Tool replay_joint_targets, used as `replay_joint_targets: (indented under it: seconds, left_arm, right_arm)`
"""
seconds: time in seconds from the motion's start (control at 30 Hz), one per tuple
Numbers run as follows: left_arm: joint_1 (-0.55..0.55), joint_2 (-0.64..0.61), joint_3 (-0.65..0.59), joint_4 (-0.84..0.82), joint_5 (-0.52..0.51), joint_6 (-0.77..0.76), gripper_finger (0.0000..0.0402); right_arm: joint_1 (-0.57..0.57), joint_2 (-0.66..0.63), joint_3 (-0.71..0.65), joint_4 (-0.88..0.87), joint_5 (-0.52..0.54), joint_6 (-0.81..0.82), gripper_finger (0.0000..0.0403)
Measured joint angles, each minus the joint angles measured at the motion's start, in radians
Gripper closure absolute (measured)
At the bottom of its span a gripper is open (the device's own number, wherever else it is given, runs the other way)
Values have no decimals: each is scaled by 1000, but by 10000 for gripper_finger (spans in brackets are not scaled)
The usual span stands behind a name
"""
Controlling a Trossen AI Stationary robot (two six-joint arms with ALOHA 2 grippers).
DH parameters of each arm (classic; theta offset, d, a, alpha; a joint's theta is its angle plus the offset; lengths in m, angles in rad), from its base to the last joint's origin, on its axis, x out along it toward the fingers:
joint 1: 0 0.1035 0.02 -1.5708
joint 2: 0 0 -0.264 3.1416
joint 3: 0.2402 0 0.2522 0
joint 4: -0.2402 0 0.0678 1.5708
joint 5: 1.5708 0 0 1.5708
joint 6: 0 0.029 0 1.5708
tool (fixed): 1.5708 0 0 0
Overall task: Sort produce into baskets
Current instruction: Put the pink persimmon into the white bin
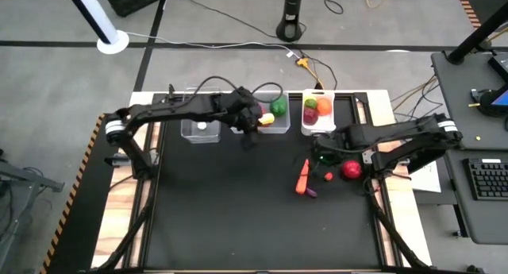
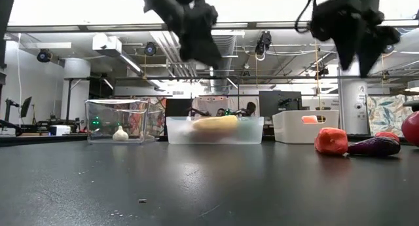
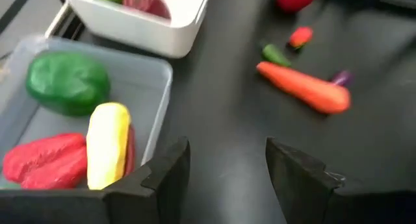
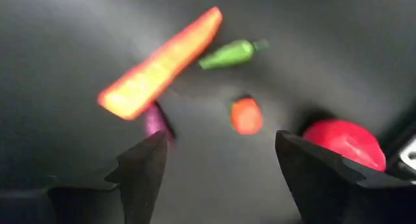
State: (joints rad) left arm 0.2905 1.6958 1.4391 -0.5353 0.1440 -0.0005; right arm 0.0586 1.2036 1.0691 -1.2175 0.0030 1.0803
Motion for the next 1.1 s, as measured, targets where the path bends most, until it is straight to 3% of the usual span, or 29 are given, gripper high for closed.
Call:
replay_joint_targets:
  seconds: [0.17, 0.43, 0.87, 1.1]
  left_arm:
    - [-50, -97, 0, -11, -6, -50, 223]
    - [-130, -252, 0, -13, -6, -134, 224]
    - [-237, -395, 0, -5, -56, -258, 224]
    - [-253, -402, 0, -5, -57, -298, 224]
  right_arm:
    - [0, 2, -124, 21, -36, -52, 136]
    - [0, 3, -301, 206, -64, -161, 150]
    - [0, 3, -413, 365, -55, -206, 182]
    - [0, 3, -433, 394, -55, -212, 241]
